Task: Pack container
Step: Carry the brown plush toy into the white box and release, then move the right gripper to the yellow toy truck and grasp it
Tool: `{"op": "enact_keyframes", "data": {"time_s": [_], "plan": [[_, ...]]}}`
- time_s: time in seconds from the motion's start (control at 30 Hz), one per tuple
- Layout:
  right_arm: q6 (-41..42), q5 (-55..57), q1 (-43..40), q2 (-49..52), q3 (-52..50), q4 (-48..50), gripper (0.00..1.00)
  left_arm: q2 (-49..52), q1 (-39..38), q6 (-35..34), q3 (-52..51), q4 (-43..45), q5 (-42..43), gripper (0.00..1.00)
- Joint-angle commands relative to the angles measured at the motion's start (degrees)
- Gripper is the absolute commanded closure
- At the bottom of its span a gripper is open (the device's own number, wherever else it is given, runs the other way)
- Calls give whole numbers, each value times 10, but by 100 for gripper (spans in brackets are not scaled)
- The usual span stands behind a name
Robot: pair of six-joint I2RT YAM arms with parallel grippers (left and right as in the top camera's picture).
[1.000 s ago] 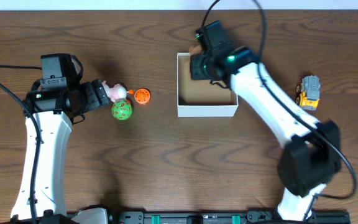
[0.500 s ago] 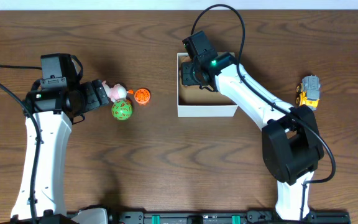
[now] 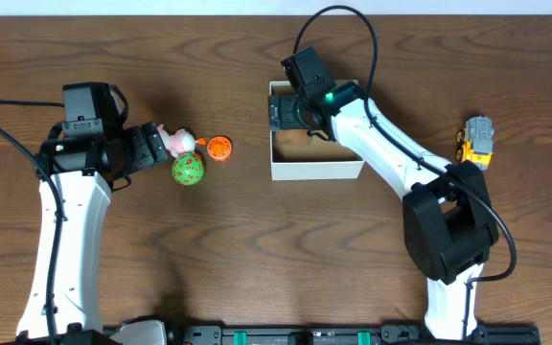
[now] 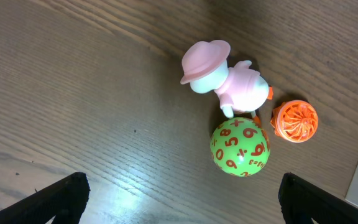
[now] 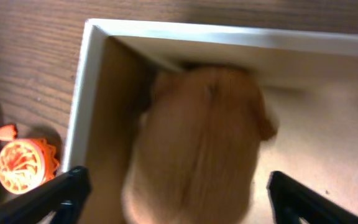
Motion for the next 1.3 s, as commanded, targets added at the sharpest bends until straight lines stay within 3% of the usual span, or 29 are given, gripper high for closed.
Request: {"op": "enact_keyframes", "data": {"time_s": [0.0,0.2,0.37,0.6,0.77,0.9,1.0,1.27], "plan": [[-18,2,3,7,3,2,1,3,2,3,9,-1,-1,2],[-49,43,-5,-48,5,-25,2,3,2,3,9,-1,-1,2],[-69,125,-47,-166,5,-81,1,3,2,3,9,-1,-1,2],[-68,166,-213,-276,5,-185,1,3,2,3,9,-1,-1,2],[-68,153,-347,-263,-18,-245,1,3,2,3,9,-1,-1,2],[-103,110,-410,-238,-76,-212,1,3,2,3,9,-1,-1,2],[-180,75,-431,-214,-110,-168,1,3,2,3,9,-1,-1,2],[-228,64,-446,-144,-116,-146,1,3,2,3,9,-1,-1,2]]}}
